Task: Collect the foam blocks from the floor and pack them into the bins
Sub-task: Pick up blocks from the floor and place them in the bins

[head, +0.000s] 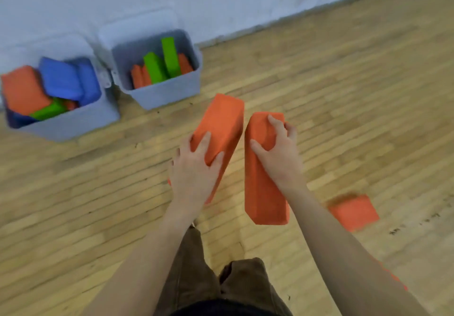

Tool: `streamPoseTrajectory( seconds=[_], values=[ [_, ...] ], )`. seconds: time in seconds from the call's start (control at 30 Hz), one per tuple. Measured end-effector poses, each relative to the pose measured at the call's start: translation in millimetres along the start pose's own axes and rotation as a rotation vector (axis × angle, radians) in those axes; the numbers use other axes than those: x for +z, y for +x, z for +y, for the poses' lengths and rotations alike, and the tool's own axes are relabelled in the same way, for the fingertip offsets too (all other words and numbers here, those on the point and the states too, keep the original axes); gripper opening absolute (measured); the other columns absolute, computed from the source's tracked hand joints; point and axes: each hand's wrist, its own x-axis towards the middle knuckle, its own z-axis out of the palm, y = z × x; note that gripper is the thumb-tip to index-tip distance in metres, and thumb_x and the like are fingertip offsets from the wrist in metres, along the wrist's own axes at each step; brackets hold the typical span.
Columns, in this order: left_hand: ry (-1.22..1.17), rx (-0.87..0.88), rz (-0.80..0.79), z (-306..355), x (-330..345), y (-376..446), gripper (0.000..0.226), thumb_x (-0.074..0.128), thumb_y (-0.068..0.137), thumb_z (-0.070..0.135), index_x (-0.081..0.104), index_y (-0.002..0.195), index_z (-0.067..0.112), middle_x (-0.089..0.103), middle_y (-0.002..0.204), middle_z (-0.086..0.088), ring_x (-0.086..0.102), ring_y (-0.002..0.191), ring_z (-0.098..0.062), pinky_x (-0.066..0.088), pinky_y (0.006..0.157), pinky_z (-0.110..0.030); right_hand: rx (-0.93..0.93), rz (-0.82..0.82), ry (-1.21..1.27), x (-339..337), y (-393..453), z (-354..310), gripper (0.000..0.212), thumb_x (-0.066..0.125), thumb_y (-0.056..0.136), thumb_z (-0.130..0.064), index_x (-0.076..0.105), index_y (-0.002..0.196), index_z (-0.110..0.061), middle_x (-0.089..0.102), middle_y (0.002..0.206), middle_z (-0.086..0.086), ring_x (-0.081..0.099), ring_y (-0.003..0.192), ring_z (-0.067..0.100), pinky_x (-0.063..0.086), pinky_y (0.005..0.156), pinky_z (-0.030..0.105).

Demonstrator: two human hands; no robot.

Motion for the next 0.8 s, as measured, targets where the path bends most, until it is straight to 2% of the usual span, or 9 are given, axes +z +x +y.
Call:
streamPoseTrajectory(
  seconds=[0.13,0.3,0.43,0.63,0.8],
  values=[
    [-0.003,-0.134,0.111,-69.8,-39.4,78.0,0.052,0.057,0.085,0.049,0.049,0.134,0.030,0.042,0.139,-0.007,0.046,0.117,-0.033,0.040,0.092,-0.049,-0.177,-0.085,0.004,71.3,60.0,-93.4,0.063,0.066,0.081,-0.041,0.038,0.136,-0.034,0.028,0.143,0.001,0.052,0.115,0.023,0.044,0.091,0.036],
    [0.028,-0.167,0.133,-123.9,-77.7,182.5,0.051,0.057,0.087,0.048,0.049,0.133,0.029,0.043,0.138,-0.011,0.046,0.115,-0.038,0.039,0.092,-0.050,-0.221,-0.106,-0.051,127.2,128.9,-172.1,0.062,0.064,0.082,-0.042,0.038,0.138,-0.033,0.028,0.146,0.004,0.055,0.111,0.025,0.047,0.088,0.037],
    [0.020,-0.197,0.096,-131.7,-89.7,266.2,0.053,0.052,0.087,0.052,0.044,0.136,0.031,0.037,0.141,-0.006,0.043,0.119,-0.034,0.039,0.095,-0.049,-0.184,-0.115,-0.069,148.7,188.3,-199.7,0.063,0.061,0.084,-0.043,0.035,0.141,-0.033,0.025,0.148,0.001,0.054,0.113,0.024,0.043,0.078,0.029],
    [-0.002,-0.202,0.106,-125.3,-80.8,392.8,0.054,0.053,0.087,0.052,0.046,0.135,0.030,0.036,0.142,-0.007,0.043,0.119,-0.035,0.041,0.094,-0.049,-0.098,-0.167,-0.138,176.1,305.3,-219.7,0.063,0.058,0.085,-0.046,0.031,0.140,-0.037,0.024,0.148,0.001,0.055,0.110,0.026,0.053,0.082,0.046],
    [0.013,-0.308,0.150,-130.9,-64.8,500.3,0.055,0.053,0.087,0.051,0.044,0.136,0.028,0.037,0.142,-0.008,0.043,0.118,-0.035,0.043,0.092,-0.052,-0.197,-0.261,-0.150,208.2,425.9,-264.8,0.064,0.060,0.084,-0.046,0.032,0.141,-0.035,0.023,0.149,0.001,0.055,0.110,0.028,0.052,0.084,0.047]
  ],
)
